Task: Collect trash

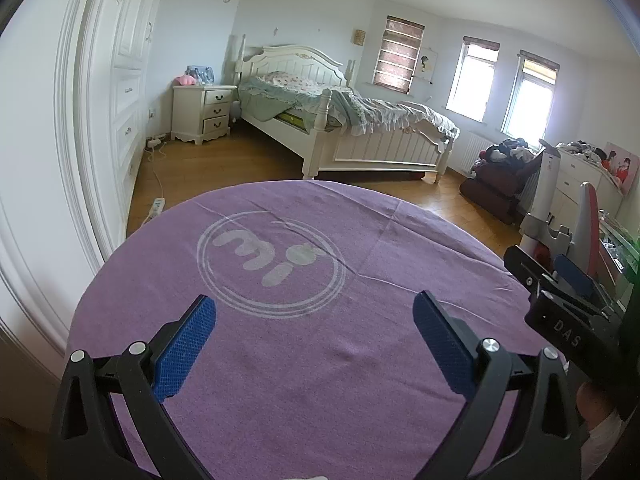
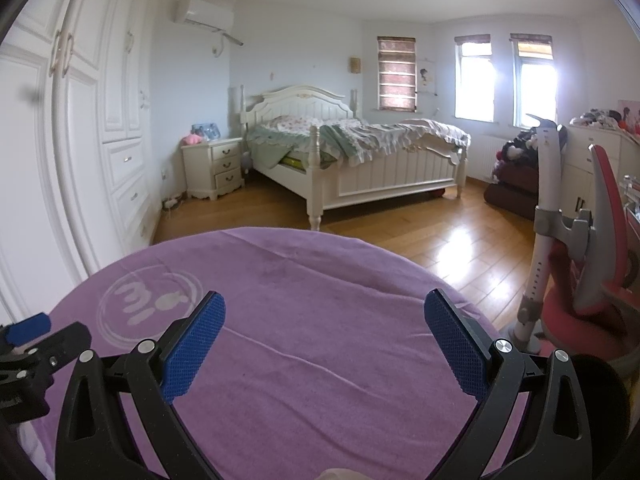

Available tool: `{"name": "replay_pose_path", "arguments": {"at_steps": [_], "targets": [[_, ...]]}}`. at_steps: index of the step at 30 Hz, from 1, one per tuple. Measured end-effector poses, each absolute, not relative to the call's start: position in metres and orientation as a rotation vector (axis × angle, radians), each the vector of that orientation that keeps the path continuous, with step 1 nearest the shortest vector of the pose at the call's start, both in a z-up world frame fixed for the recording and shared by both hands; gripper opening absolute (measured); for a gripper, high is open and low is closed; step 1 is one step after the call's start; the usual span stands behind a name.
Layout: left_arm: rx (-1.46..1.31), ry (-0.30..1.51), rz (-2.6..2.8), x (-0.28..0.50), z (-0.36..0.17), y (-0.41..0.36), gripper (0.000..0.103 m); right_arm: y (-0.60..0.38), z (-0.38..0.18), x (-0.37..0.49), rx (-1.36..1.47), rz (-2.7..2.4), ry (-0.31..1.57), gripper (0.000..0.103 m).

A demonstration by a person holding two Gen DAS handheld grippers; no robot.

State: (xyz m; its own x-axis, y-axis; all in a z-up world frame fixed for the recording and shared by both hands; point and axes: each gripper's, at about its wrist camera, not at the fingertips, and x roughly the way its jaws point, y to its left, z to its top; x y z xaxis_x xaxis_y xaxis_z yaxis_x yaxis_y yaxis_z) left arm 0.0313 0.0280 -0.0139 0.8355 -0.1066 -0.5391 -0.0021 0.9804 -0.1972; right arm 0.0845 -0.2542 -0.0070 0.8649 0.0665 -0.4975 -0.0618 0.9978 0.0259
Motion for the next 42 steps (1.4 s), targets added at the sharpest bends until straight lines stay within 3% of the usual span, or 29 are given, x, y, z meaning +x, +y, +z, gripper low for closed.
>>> {"name": "replay_pose_path", "arguments": {"at_steps": [42], "targets": [[-0.176, 0.592, -0.072, 0.037, -0.013, 0.035, 0.098, -0.245, -0.002, 0.087, 0.012, 0.062, 0.526, 0.098]]}}
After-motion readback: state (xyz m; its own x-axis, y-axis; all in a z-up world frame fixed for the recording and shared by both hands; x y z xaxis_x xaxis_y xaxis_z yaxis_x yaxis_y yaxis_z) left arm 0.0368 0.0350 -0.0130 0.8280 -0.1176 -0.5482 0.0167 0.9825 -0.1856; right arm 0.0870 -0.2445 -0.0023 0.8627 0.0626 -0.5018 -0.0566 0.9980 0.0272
